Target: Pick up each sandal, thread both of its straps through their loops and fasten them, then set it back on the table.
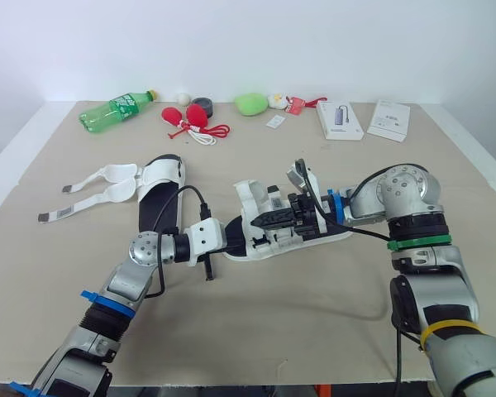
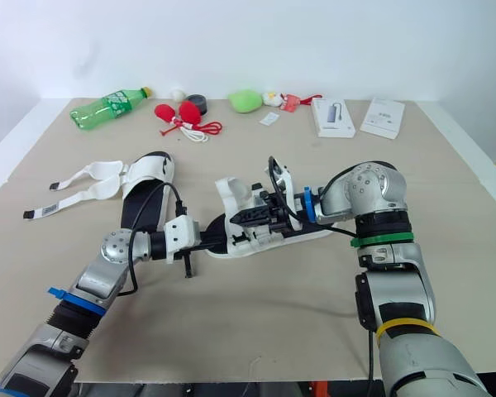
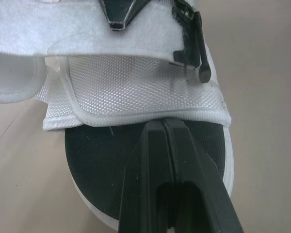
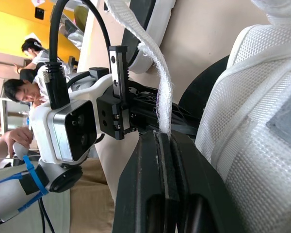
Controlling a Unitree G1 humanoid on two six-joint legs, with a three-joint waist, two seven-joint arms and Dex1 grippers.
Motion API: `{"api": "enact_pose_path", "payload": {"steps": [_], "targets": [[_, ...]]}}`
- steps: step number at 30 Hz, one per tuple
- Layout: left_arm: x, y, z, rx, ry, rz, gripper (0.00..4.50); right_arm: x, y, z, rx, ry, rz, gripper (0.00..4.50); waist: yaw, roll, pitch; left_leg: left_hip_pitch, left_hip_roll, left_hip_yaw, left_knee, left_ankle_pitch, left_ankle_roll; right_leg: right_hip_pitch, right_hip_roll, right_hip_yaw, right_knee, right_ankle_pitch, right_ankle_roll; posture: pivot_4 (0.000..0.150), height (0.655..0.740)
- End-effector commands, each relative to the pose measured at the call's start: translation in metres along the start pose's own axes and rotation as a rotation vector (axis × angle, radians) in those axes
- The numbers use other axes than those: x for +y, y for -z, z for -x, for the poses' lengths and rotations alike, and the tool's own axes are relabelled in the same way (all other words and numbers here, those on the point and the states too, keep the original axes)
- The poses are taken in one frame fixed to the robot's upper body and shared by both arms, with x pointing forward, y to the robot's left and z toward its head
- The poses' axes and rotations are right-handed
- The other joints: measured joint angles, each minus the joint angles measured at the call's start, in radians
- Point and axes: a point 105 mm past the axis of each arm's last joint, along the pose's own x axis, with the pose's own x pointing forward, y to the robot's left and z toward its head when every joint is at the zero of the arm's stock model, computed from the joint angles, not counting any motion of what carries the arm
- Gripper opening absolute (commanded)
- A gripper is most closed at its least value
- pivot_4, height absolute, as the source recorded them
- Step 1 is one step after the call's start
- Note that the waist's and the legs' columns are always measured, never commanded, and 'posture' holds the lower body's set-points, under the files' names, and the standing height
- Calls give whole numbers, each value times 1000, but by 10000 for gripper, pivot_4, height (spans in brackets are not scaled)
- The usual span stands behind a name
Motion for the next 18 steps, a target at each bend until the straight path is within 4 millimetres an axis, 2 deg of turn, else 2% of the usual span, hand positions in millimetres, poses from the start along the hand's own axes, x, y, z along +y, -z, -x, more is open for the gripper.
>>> {"api": "enact_pose_path", "payload": {"steps": [1,6,11,15,18], "targets": [[-18,14,-5,52,60,28,0,-3,2,5,-22,5,-28,2241,0,0,0,0,0,0,0,0,0,0,0,0,0,0,0,1500,7400],[-19,14,-6,52,62,28,0,-16,11,7,-13,97,-16,2241,1,0,0,0,0,0,0,0,0,1,0,0,0,0,0,1500,7400],[-18,15,-6,56,61,27,0,-19,16,7,-8,148,25,2241,0,0,-1,0,0,0,0,-1,1,1,0,0,0,-1,0,1500,7400],[-18,16,-5,60,60,27,0,-17,16,6,-9,154,55,2241,1,0,-1,0,0,0,0,-1,1,1,0,0,0,-1,0,1500,7400],[-18,17,-4,64,59,30,0,-7,15,6,-3,140,126,2241,1,0,-1,0,0,0,0,-1,1,1,0,0,0,-1,0,1500,7400]]}}
